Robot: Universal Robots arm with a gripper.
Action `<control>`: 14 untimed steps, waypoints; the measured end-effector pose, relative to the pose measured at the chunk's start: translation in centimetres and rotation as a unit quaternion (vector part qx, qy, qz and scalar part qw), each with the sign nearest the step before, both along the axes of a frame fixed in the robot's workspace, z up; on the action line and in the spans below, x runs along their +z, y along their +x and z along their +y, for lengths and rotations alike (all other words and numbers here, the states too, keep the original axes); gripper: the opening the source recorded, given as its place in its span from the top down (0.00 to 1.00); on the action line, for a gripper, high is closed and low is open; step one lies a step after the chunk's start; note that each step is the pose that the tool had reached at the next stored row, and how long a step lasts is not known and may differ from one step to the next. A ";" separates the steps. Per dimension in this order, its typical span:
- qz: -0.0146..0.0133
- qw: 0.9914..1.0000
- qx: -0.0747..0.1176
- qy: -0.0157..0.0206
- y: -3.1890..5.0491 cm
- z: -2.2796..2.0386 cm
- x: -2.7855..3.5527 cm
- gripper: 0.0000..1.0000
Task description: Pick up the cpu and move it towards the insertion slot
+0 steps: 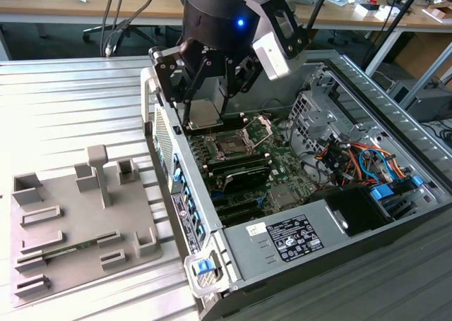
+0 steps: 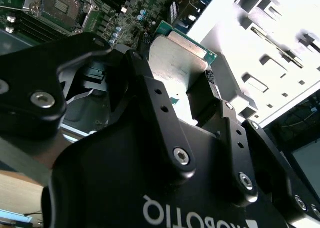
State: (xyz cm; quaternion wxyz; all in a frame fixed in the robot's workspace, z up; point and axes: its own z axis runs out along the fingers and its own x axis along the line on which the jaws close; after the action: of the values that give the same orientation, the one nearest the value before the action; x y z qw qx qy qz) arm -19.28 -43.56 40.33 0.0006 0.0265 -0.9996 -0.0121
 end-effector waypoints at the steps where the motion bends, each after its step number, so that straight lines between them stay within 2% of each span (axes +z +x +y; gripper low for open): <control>1: 0.000 1.000 0.000 0.000 0.08 0.00 0.00 0.45; 4: 0.000 1.000 0.000 0.000 0.49 0.00 0.00 0.45; 6: 0.000 1.000 0.000 0.000 1.95 0.00 0.00 0.45; 8: 0.000 1.000 0.000 0.000 2.45 0.00 0.00 0.45; 14: 0.000 1.000 0.000 0.000 2.95 0.00 0.00 0.45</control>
State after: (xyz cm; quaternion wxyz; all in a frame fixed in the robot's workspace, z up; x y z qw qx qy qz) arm -16.33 -43.56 40.33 0.0006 0.0265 -0.9996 -0.0121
